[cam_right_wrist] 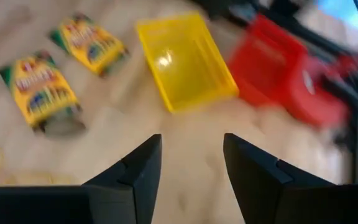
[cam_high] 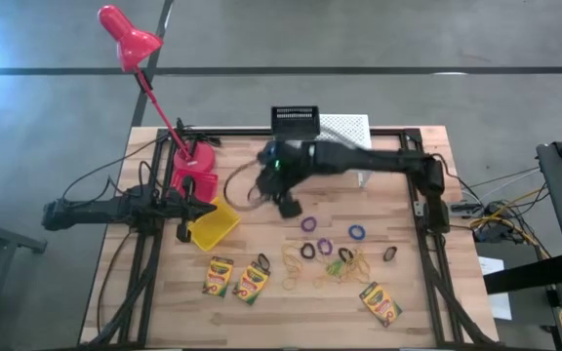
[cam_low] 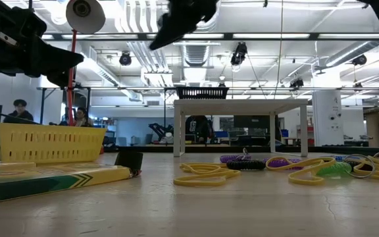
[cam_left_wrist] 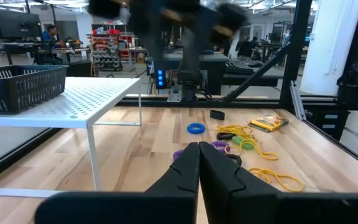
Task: Pick & Place Office Desk Supplies
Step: Put the yellow bin on the shelf
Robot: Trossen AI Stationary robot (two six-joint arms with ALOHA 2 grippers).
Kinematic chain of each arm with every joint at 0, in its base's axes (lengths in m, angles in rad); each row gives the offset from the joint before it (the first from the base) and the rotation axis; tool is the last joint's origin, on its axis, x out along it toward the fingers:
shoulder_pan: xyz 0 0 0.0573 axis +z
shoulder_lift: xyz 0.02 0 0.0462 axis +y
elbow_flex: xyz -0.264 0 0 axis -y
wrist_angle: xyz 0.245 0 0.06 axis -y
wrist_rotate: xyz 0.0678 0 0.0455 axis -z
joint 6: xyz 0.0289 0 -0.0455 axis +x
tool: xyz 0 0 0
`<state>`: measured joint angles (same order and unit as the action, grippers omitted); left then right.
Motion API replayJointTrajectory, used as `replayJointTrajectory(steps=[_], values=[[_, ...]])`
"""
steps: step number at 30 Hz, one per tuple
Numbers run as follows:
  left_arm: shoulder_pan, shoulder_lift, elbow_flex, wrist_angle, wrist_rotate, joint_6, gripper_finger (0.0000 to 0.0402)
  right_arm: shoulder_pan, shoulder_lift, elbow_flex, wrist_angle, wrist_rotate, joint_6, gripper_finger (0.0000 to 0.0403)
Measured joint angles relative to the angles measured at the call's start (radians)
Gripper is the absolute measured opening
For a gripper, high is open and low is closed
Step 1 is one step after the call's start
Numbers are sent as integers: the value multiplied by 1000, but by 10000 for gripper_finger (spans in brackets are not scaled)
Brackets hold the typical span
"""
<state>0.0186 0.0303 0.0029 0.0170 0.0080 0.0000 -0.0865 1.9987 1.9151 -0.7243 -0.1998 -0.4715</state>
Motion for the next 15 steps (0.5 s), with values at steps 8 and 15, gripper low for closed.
replayJointTrajectory(steps=[8,15], values=[[0,0,0,0,0,-1,15,52,5,-354,647,-53,47,154],[0,2,0,1,0,-3,15,50,55,-386,740,-90,90,148]])
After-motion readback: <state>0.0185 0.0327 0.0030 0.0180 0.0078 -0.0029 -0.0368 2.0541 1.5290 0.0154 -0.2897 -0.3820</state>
